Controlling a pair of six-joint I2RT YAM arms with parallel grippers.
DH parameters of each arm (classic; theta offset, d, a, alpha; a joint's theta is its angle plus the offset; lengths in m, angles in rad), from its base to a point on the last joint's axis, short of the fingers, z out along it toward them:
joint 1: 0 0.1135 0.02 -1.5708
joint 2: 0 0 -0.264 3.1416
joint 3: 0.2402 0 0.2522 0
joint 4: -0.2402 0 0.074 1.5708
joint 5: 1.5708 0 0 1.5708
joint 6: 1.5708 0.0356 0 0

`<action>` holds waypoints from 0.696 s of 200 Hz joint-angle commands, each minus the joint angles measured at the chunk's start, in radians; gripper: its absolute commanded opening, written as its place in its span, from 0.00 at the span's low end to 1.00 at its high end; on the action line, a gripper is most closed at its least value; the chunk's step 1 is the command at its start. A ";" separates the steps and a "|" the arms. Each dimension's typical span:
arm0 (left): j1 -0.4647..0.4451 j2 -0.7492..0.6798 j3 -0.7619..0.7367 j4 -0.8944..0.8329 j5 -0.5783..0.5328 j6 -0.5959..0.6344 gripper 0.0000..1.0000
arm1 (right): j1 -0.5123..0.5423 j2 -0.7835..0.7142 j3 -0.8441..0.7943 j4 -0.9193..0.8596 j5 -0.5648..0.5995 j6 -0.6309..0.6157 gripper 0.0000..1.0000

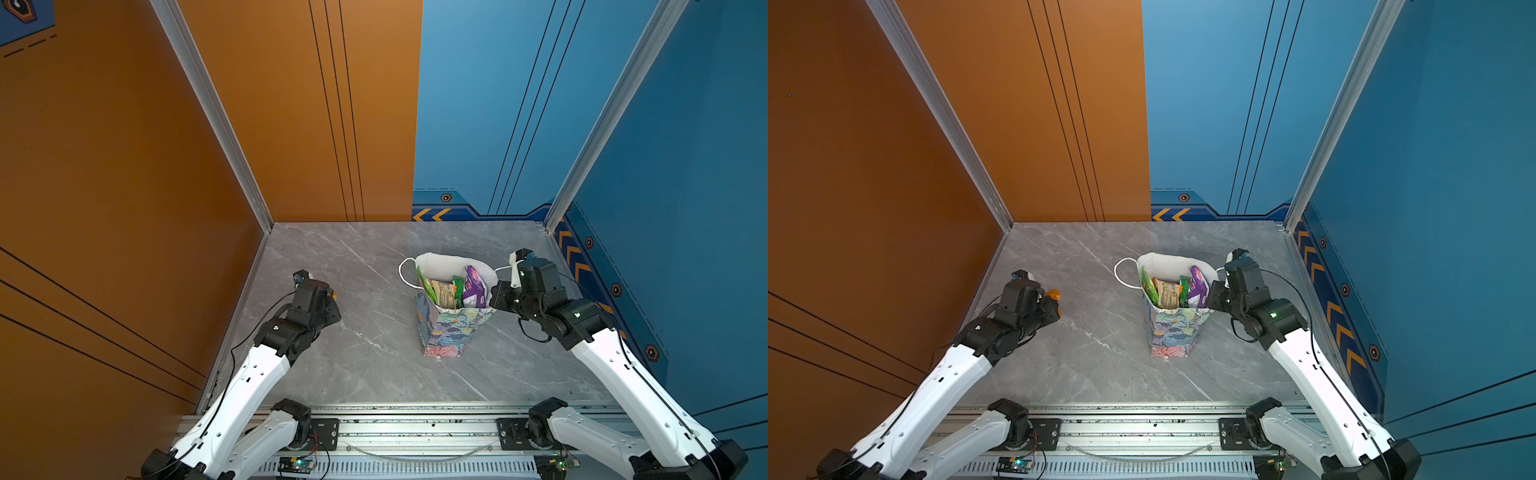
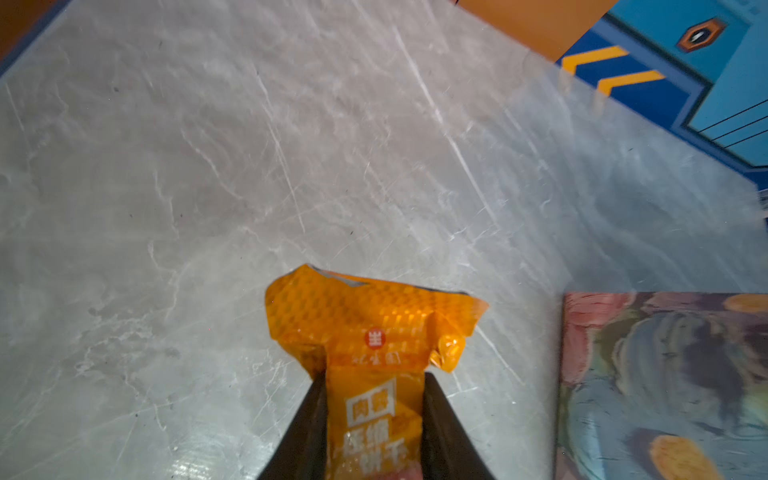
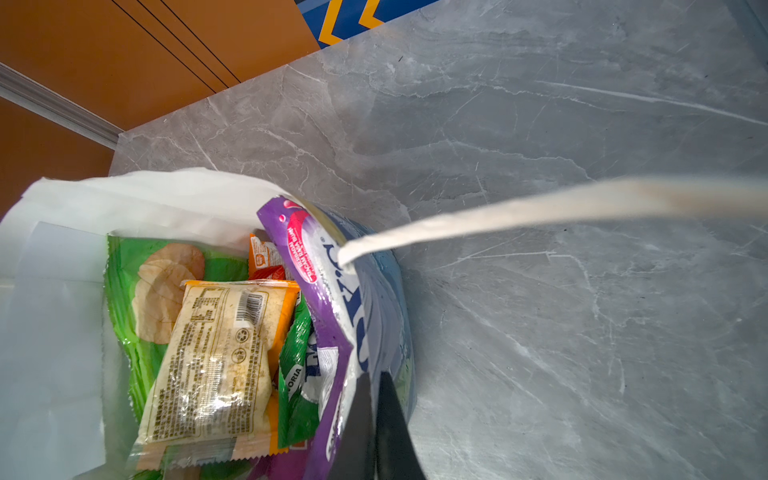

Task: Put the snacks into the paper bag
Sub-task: 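Lift the orange candy with the left gripper and carry it over the bag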

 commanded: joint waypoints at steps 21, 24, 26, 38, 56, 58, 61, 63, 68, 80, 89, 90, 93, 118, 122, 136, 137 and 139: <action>-0.119 -0.001 0.191 -0.063 -0.092 0.014 0.16 | -0.004 -0.005 0.012 -0.017 -0.015 -0.004 0.00; -0.132 0.002 0.211 -0.064 -0.098 0.013 0.16 | -0.003 -0.005 0.012 -0.016 -0.016 -0.004 0.00; -0.142 0.004 0.222 -0.064 -0.102 0.013 0.16 | -0.003 -0.004 0.012 -0.016 -0.016 -0.004 0.00; -0.202 0.018 0.284 -0.061 -0.137 0.007 0.16 | -0.002 -0.004 0.012 -0.013 -0.018 -0.001 0.00; -0.315 0.061 0.383 -0.040 -0.197 0.029 0.16 | 0.001 -0.005 0.012 -0.010 -0.018 0.005 0.00; -0.330 0.067 0.395 -0.037 -0.204 0.034 0.16 | 0.001 -0.005 0.011 -0.009 -0.019 0.005 0.00; -0.351 0.076 0.410 -0.033 -0.215 0.040 0.16 | 0.002 -0.005 0.011 -0.007 -0.018 0.005 0.00; -0.364 0.083 0.424 -0.029 -0.221 0.045 0.16 | 0.003 -0.004 0.011 -0.008 -0.018 0.005 0.00; -0.399 0.098 0.453 -0.022 -0.240 0.061 0.16 | 0.004 -0.005 0.012 -0.007 -0.018 0.007 0.00; -0.477 0.140 0.519 -0.003 -0.286 0.103 0.16 | 0.006 -0.004 0.014 -0.006 -0.018 0.008 0.00; -0.526 0.174 0.571 0.006 -0.312 0.138 0.16 | 0.008 -0.003 0.014 -0.008 -0.018 0.009 0.00; -0.531 0.179 0.577 0.006 -0.314 0.141 0.16 | 0.008 -0.003 0.015 -0.008 -0.018 0.009 0.00; -0.543 0.187 0.594 0.005 -0.319 0.154 0.16 | 0.008 -0.004 0.016 -0.007 -0.018 0.008 0.00; -0.627 0.291 0.712 0.005 -0.332 0.209 0.16 | 0.011 -0.005 0.016 -0.016 -0.013 0.010 0.00; -0.636 0.304 0.725 0.007 -0.330 0.214 0.16 | 0.011 -0.005 0.016 -0.017 -0.011 0.010 0.00; -0.662 0.370 0.783 0.007 -0.299 0.236 0.16 | 0.012 -0.006 0.015 -0.017 -0.009 0.010 0.00; -0.664 0.376 0.787 0.008 -0.296 0.237 0.16 | 0.012 -0.007 0.015 -0.017 -0.009 0.010 0.00; -0.667 0.387 0.795 0.006 -0.292 0.240 0.16 | 0.013 -0.007 0.016 -0.017 -0.009 0.011 0.00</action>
